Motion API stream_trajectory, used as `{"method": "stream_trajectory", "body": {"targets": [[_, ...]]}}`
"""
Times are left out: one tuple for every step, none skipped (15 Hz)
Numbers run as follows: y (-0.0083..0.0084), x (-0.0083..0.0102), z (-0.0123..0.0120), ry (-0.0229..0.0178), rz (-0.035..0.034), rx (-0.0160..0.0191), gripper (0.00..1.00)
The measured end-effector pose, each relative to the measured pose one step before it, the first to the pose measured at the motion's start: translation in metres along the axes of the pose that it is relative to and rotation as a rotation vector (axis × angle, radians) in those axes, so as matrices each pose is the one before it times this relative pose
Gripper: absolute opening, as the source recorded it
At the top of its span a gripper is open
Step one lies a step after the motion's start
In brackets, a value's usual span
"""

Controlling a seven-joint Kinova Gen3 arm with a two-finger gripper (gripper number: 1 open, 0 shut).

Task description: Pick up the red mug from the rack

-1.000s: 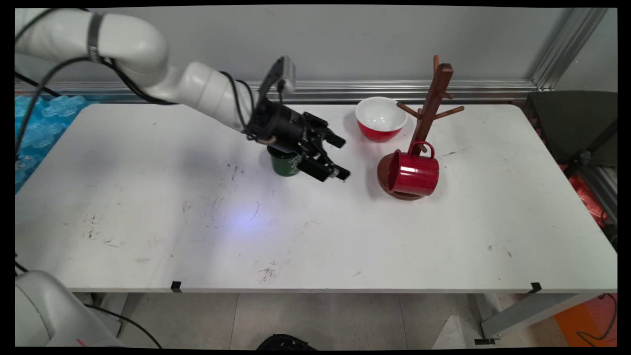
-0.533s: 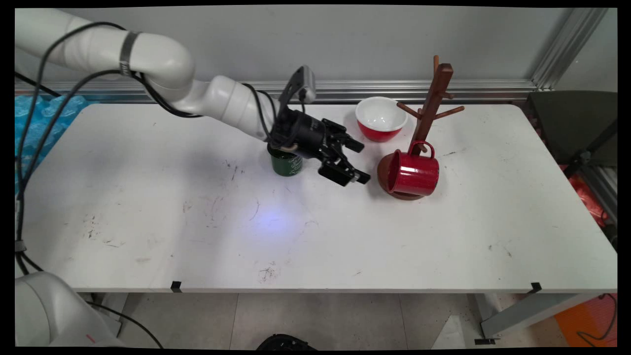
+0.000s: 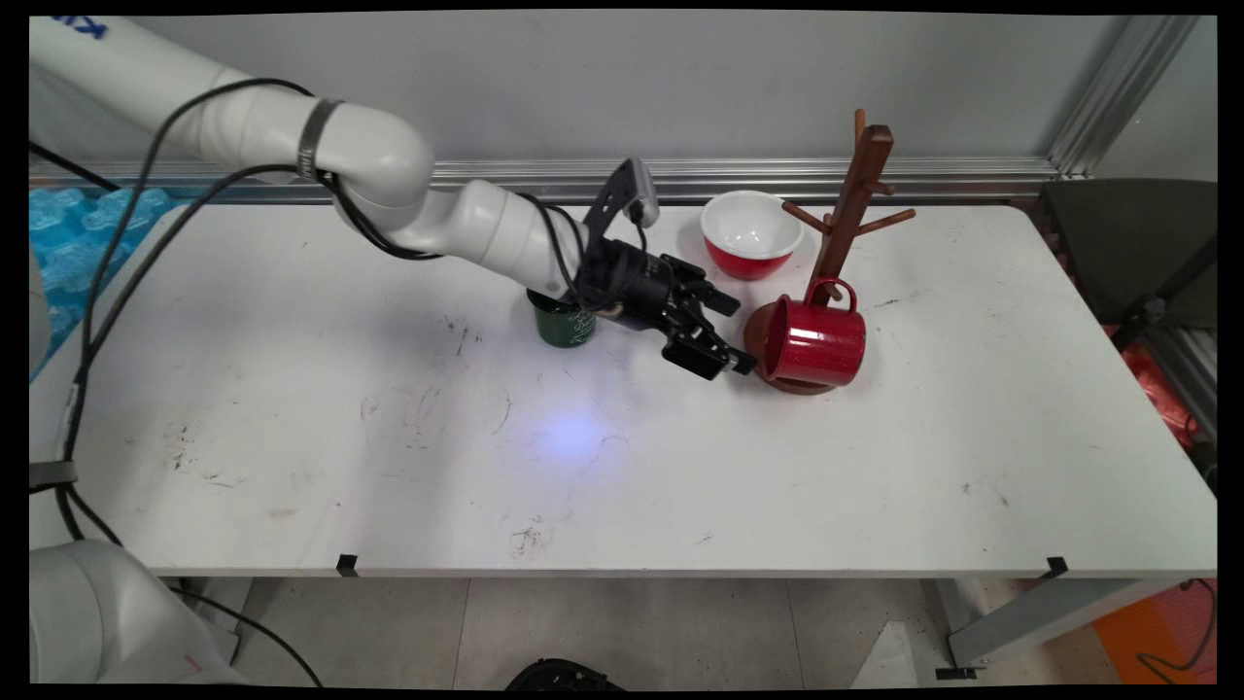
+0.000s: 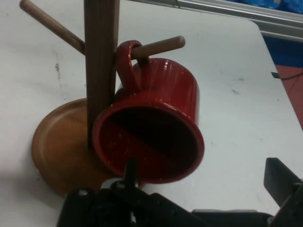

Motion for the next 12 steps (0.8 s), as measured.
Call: {"method": "stream_trajectory", "body": {"targets": [[-0.00057,-0.00057,0.00446,0.00205,-0.00464,0.00050,1.00],[-0.00034,-0.00021,0.00288,0.00181,-0.00295,-0.00003,1.00],[-0.00029,-0.00006,0.00393,0.00305,-0.00360,-0.00057,1.00],[-0.00022,0.00059,0.00475,0.00445,-0.00364,-0.00165,1.00],[-0.00014,0.00067,0.00429,0.00402,-0.00300,-0.00130,1.00],[-0.00014,0.00049,0.00311,0.00301,-0.00237,-0.00039,1.00],[-0.00035,0.00056,0.00368,0.00315,-0.00245,0.00010,1.00],[-0.00031,0.00041,0.00291,0.00233,-0.00151,0.00019,1.00],[-0.00053,0.00034,0.00324,0.00214,-0.00139,0.00040,1.00],[-0.00057,0.00007,0.00266,0.00193,-0.00113,0.00117,1.00],[-0.00063,0.00003,0.00290,0.00111,-0.00064,0.00068,1.00],[-0.00053,-0.00023,0.00225,0.00043,-0.00081,0.00059,1.00]]}}
